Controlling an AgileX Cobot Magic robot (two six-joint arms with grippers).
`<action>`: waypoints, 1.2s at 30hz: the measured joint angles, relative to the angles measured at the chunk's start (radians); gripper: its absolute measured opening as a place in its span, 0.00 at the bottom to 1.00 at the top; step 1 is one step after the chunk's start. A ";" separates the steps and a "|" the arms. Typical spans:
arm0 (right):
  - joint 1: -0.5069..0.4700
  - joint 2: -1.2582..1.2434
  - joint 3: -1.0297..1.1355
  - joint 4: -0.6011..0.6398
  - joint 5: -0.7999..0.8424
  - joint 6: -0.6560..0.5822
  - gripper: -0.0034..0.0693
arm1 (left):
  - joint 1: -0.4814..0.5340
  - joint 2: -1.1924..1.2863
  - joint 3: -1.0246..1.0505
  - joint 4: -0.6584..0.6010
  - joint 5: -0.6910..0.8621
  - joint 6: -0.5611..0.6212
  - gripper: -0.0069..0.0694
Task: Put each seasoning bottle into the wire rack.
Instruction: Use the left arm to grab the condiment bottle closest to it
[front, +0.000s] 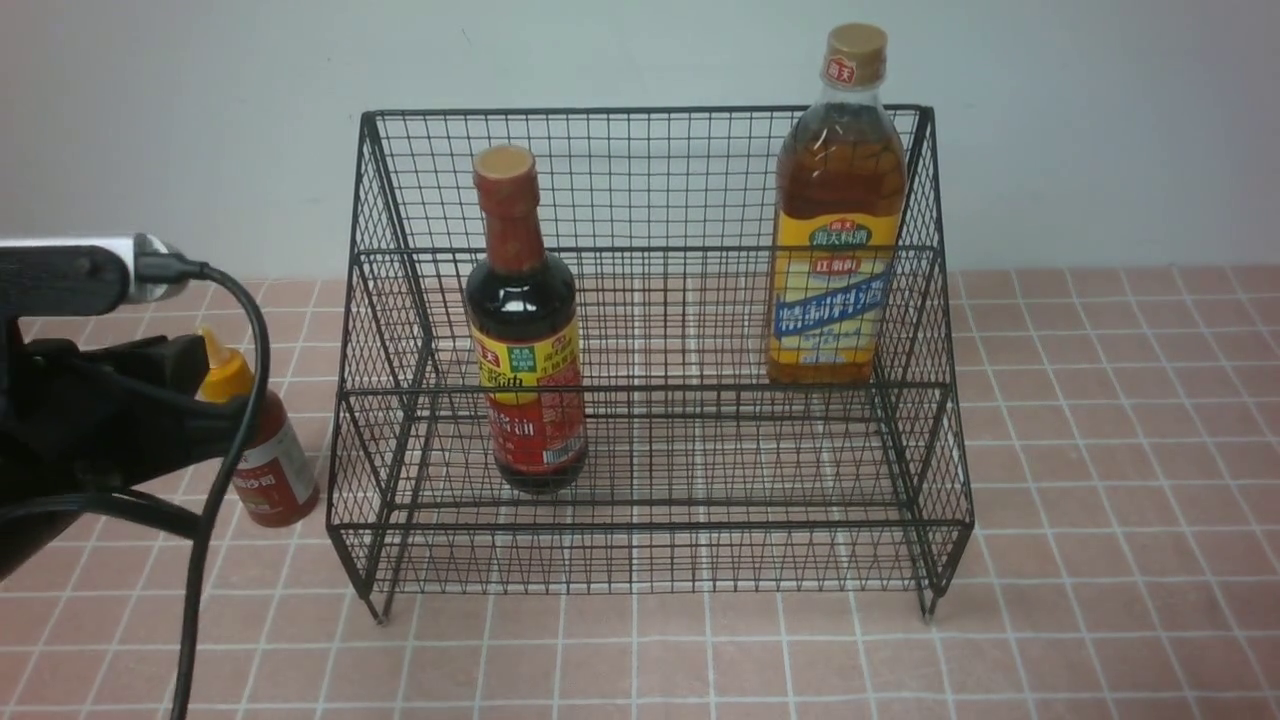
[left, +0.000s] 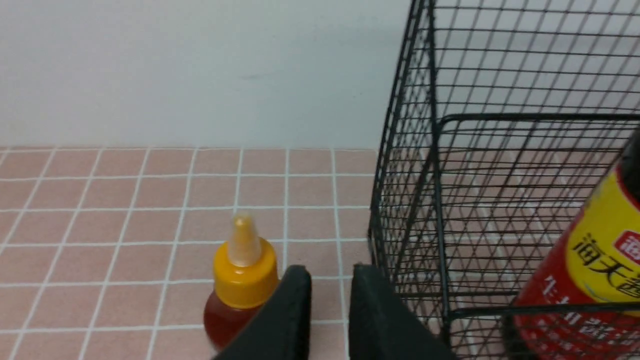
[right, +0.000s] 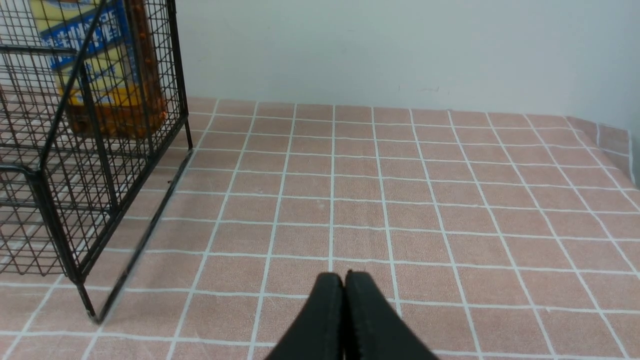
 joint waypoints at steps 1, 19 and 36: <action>0.000 0.000 0.000 0.000 0.000 0.000 0.03 | -0.002 -0.013 0.000 0.000 0.005 0.001 0.23; 0.000 0.000 0.000 0.000 0.000 0.000 0.03 | -0.007 -0.093 0.185 0.289 -0.315 -0.019 0.34; 0.000 0.000 0.000 0.000 0.000 0.000 0.03 | 0.055 0.218 0.211 0.212 -0.704 -0.147 0.72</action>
